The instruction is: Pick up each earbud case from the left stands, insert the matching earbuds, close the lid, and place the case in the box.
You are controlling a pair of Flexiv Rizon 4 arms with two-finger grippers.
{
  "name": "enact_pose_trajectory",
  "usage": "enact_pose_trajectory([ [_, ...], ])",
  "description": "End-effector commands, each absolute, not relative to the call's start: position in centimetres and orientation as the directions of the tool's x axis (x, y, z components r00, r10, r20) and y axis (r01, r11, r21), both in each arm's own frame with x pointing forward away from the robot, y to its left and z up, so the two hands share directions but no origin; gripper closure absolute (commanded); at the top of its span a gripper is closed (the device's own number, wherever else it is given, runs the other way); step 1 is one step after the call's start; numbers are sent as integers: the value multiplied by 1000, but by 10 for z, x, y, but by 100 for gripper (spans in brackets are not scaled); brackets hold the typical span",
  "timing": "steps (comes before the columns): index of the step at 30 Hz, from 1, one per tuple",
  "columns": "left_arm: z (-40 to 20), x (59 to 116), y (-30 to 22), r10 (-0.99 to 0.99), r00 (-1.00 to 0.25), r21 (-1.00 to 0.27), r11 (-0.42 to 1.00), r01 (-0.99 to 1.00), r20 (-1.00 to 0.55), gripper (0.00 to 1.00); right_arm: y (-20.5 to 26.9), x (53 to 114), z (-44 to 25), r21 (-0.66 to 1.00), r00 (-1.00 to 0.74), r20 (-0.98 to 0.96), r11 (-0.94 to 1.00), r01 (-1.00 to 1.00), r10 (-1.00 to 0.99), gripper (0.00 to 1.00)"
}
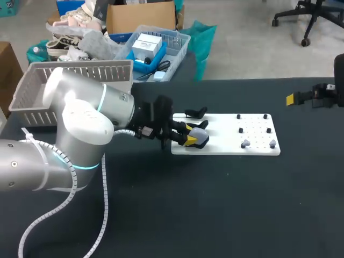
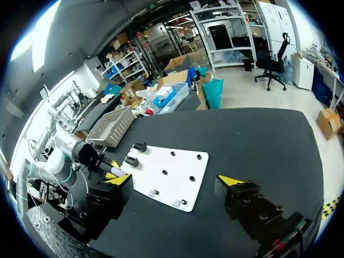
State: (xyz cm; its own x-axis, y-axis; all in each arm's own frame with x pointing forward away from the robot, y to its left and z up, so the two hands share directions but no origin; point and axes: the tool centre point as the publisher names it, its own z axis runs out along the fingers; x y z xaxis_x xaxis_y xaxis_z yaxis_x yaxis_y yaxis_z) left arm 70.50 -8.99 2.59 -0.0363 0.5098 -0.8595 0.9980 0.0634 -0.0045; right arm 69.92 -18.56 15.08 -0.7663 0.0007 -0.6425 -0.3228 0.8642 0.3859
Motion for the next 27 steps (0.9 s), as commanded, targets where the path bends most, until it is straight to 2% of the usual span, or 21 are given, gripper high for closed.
enact_pose_trajectory([
  [1, 36, 700, -81, 481, -38, -5, 70, 998, -876, 100, -186, 700, 150, 386, -766, -643, 864, -324, 0, 0],
  [10, 80, 696, -72, 352, -56, -22, 100, 995, -934, 100, -186, 700, 150, 386, -766, -643, 864, -324, 0, 0],
  [22, 139, 655, -78, 129, 124, 135, 74, 988, -984, 100, -186, 700, 150, 386, -766, -643, 864, -324, 0, 0],
  [27, 142, 640, -89, 123, 140, 146, 44, 988, -983, 100, -186, 700, 150, 386, -766, -643, 864, -324, 0, 0],
])
